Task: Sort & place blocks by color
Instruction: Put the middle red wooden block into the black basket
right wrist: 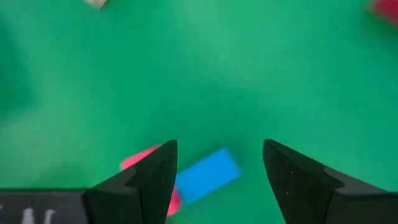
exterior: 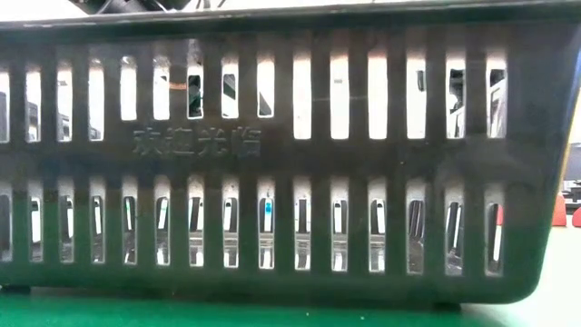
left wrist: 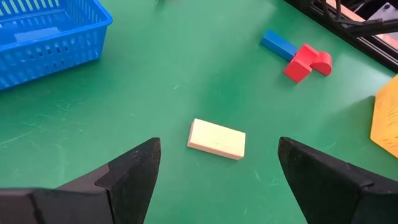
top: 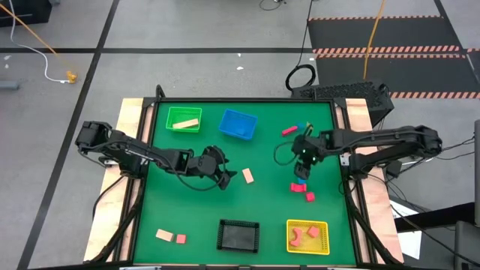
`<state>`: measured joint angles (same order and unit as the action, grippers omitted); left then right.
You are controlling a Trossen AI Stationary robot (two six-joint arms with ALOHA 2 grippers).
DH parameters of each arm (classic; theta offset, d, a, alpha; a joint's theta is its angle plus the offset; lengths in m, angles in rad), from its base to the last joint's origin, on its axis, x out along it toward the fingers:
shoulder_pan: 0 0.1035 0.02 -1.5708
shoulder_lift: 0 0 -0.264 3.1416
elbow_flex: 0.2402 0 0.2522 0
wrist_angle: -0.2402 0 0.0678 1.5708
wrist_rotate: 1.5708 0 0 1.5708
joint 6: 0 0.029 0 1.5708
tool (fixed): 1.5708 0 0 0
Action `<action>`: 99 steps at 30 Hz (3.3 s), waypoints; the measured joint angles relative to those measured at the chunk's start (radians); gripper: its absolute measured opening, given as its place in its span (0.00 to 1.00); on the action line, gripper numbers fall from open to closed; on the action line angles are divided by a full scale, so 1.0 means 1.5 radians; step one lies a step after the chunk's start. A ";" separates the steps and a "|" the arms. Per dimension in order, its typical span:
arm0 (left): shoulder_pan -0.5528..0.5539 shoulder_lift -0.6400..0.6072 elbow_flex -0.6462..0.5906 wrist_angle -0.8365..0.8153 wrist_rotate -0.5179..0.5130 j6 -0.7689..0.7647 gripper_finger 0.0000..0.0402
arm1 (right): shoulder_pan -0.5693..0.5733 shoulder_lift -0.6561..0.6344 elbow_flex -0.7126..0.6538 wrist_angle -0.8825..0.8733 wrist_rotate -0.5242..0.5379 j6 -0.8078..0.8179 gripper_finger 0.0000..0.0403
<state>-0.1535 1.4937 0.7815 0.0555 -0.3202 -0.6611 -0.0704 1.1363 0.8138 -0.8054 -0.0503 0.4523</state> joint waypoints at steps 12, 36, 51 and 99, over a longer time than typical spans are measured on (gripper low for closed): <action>-0.004 0.000 0.000 0.004 0.000 -0.001 0.81 | 0.144 0.030 -0.099 0.130 -0.028 0.032 0.56; -0.008 0.000 0.000 0.005 0.000 -0.019 0.81 | 0.241 0.030 -0.225 0.384 0.083 -0.033 0.56; -0.008 0.000 0.000 0.005 0.000 -0.019 0.81 | 0.240 0.029 -0.272 0.429 0.106 -0.048 0.50; -0.043 0.000 -0.001 0.406 0.003 0.367 0.81 | 0.177 0.113 -0.188 1.237 0.153 -0.216 0.29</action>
<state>-0.2184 1.4937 0.7807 0.6642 -0.3157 -0.1107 0.1951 1.3065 0.5315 1.0498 0.1793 0.1282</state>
